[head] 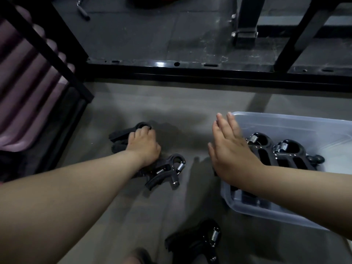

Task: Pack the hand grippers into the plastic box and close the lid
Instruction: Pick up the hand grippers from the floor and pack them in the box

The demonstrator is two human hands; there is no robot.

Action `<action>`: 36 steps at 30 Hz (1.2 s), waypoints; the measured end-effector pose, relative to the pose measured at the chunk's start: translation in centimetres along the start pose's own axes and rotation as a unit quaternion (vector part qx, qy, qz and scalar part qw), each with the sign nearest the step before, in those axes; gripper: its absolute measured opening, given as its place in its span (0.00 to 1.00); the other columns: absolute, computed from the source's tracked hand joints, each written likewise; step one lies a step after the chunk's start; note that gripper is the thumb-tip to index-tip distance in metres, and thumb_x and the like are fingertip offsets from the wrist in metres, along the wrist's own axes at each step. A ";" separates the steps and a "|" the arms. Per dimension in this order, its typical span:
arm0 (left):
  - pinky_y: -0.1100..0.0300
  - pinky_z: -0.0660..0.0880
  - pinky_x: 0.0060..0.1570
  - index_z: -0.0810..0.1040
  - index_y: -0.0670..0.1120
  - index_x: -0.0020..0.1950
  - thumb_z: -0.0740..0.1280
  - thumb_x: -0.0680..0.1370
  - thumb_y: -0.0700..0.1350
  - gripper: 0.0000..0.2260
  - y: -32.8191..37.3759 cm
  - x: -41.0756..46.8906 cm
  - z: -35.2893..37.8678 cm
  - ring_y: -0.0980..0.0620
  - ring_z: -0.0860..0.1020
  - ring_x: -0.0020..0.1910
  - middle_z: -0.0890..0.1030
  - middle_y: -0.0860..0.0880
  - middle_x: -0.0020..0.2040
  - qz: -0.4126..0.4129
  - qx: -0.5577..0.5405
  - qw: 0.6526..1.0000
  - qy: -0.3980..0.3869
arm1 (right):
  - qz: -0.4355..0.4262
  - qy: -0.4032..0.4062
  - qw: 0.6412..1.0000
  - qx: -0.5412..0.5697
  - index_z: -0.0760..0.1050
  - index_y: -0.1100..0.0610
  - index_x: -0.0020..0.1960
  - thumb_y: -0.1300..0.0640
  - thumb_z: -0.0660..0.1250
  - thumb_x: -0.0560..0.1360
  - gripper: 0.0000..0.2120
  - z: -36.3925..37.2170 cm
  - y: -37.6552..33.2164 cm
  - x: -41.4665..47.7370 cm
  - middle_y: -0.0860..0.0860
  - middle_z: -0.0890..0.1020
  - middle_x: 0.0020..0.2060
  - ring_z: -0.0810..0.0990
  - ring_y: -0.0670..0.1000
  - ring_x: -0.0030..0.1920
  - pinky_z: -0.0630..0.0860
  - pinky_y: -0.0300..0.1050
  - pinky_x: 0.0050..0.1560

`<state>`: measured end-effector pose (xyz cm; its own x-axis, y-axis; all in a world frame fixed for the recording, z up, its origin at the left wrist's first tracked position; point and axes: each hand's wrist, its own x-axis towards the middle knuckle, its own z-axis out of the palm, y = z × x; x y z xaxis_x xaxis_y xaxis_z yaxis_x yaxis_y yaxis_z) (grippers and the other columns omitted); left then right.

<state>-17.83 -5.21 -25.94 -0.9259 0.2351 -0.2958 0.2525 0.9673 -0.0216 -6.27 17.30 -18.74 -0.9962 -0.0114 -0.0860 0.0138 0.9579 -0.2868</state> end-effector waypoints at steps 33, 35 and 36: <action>0.51 0.68 0.48 0.67 0.48 0.50 0.61 0.77 0.64 0.20 -2.8 0.7 -4.4 0.41 0.78 0.52 0.79 0.44 0.50 -0.006 -0.033 0.997 0.076 | -0.049 0.037 0.996 -0.068 0.61 0.68 0.74 0.48 0.47 0.77 0.33 0.2 0.4 -0.4 0.64 0.55 0.76 0.43 0.65 0.77 0.38 0.49 0.75; 0.51 0.72 0.44 0.69 0.45 0.52 0.62 0.76 0.65 0.22 -1.5 0.3 -5.7 0.41 0.78 0.49 0.78 0.45 0.48 -0.076 -0.132 0.986 0.065 | -0.058 0.025 0.995 -0.071 0.59 0.65 0.75 0.46 0.47 0.76 0.34 -0.1 0.4 -0.9 0.62 0.53 0.77 0.42 0.63 0.77 0.39 0.50 0.75; 0.53 0.73 0.42 0.71 0.44 0.51 0.62 0.76 0.65 0.23 -1.0 0.3 -6.1 0.42 0.79 0.47 0.78 0.46 0.46 -0.084 -0.170 0.980 0.052 | -0.067 0.027 0.994 -0.081 0.63 0.65 0.74 0.45 0.47 0.75 0.34 -0.1 0.4 -1.3 0.63 0.57 0.76 0.45 0.64 0.77 0.43 0.52 0.76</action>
<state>-20.06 -5.50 -20.18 -0.9744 0.0619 -0.2160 0.0027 0.9645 0.2641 -4.95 17.74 -18.64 -0.9914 -0.1306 -0.0053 -0.1288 0.9826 -0.1340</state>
